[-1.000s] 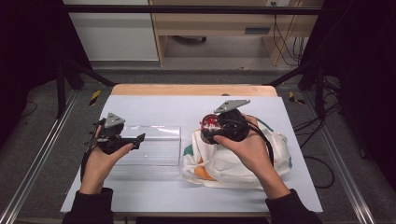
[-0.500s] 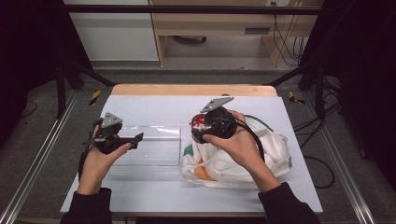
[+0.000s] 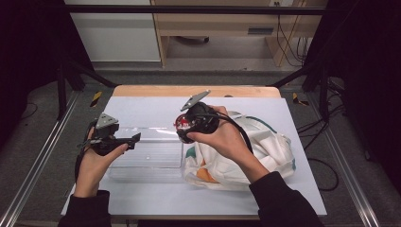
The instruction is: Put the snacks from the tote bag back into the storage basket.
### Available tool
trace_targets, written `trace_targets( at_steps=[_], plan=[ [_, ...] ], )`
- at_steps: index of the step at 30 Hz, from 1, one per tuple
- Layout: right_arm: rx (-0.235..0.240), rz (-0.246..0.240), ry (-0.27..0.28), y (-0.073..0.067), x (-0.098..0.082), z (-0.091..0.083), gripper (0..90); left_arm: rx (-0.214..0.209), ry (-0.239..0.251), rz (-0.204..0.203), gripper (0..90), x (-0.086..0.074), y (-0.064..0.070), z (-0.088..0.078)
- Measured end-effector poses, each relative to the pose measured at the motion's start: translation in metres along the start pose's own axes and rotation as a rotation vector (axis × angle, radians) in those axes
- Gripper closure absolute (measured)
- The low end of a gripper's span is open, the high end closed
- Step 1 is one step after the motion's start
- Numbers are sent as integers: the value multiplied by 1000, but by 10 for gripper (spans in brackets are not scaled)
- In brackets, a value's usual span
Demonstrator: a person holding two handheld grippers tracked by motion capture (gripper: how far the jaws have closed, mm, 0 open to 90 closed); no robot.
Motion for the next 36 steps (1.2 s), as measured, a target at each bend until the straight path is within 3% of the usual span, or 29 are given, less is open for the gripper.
trace_targets(
  at_steps=[12,18,36],
  plan=[
    [55,-30,-9,-10,11,27,262,16,-11,-18,104,-6,-9,0],
    [58,-30,-9,-12,13,36,262,23,-16,-19,103,-7,-12,-1],
    [60,-16,13,-15,17,45,262,31,-34,-12,101,-10,-14,0]
  ],
)
Point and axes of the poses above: each handheld gripper's, and its own axes: z roughly forward along the jaws, x roughly out of its top, y roughly to its right, the point moved 4 cm from there along z, roughly forward along the jaws, and after that the axes turned 11 degrees about z, right-handed, at the moved point
